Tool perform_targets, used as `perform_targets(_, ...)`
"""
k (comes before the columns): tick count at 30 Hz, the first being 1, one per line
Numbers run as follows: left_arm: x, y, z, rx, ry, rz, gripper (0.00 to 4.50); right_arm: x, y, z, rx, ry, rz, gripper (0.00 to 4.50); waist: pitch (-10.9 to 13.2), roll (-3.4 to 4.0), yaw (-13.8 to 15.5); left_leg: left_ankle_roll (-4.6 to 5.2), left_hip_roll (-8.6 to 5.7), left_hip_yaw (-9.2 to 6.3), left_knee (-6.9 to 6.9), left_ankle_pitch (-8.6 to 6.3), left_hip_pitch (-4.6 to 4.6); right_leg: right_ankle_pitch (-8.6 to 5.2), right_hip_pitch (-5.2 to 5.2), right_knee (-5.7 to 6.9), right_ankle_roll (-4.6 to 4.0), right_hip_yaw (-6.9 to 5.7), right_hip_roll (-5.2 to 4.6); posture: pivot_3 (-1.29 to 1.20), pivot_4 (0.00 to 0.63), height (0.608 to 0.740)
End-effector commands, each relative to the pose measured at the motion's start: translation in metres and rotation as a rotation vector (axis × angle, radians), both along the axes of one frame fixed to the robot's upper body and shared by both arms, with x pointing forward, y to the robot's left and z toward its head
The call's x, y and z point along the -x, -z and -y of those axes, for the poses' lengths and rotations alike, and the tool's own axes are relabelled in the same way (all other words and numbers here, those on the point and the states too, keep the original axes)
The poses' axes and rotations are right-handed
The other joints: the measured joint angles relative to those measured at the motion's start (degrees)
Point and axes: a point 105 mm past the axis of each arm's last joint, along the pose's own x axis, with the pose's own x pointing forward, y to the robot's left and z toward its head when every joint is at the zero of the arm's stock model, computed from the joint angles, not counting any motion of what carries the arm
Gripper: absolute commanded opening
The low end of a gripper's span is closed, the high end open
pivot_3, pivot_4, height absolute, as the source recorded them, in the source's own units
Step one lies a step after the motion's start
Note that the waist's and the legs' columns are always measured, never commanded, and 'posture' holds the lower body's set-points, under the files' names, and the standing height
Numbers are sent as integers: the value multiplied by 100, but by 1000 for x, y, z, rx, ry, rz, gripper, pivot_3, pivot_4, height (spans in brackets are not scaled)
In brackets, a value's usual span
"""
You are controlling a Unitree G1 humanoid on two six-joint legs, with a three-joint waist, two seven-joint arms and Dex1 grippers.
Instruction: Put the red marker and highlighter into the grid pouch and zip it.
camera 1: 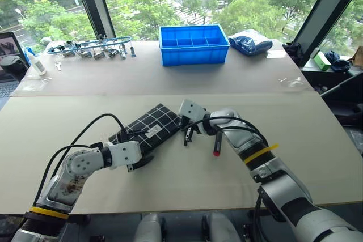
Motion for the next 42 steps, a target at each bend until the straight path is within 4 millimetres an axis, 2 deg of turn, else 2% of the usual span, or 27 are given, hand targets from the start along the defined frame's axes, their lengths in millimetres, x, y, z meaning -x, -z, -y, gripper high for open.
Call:
perform_targets(1,9,12,-21,-110,-6,-72,4500,-4,13,12,41,50,-33,37,0,0,-7,0,1,-2,-2,0,0,0,-1,0,-1,0,0,0,150,740)
perform_targets(4,13,11,-34,-177,5,-75,4500,-4,13,13,42,51,-33,37,0,0,-13,0,2,-5,-4,0,3,-2,-1,0,-3,1,0,0,150,740)
perform_targets(8,10,5,-36,-173,3,-52,4500,-5,13,13,42,51,-32,37,0,1,-15,0,4,-12,-12,0,9,-4,-2,1,-7,2,-2,0,150,740)
perform_targets(21,3,1,-3,-61,27,13,4500,-5,14,14,43,54,-33,37,0,1,21,0,0,-2,-11,0,12,-4,5,1,-6,0,-4,0,150,740)
perform_targets(22,3,1,-4,-61,27,11,3981,-5,14,14,43,55,-33,0,0,1,19,0,0,-3,-10,0,11,-3,5,1,-6,0,-4,0,150,740)
perform_targets(23,4,1,-5,-69,27,6,3808,-6,14,14,42,56,-33,0,0,1,17,0,0,-3,-11,0,11,-3,4,0,-6,0,-4,0,150,740)
perform_targets(25,5,2,-12,-96,30,2,3168,-7,14,15,43,60,-31,0,0,1,16,0,0,-3,-11,0,10,-4,3,0,-6,0,-4,0,150,740)
perform_targets(26,5,1,-15,-102,29,-3,2699,-7,14,16,43,63,-31,0,1,1,15,0,1,-4,-11,0,7,-4,1,0,-6,0,-3,0,150,740)
perform_targets(32,0,-8,-26,-114,24,-5,555,-8,15,20,46,75,-35,0,1,1,12,0,2,-7,-11,0,4,-4,-4,-1,-7,-1,-3,0,150,740)
perform_targets(34,-2,-12,-25,-98,26,-1,41,-8,16,20,47,76,-35,0,1,1,10,0,2,-7,-11,0,4,-4,-3,-1,-6,-1,-3,0,150,740)
perform_targets(42,-13,-31,-13,87,-5,9,41,-7,17,25,45,87,-37,0,2,0,33,0,-1,-6,-8,0,-6,-3,-4,-4,-5,-5,-5,0,150,740)
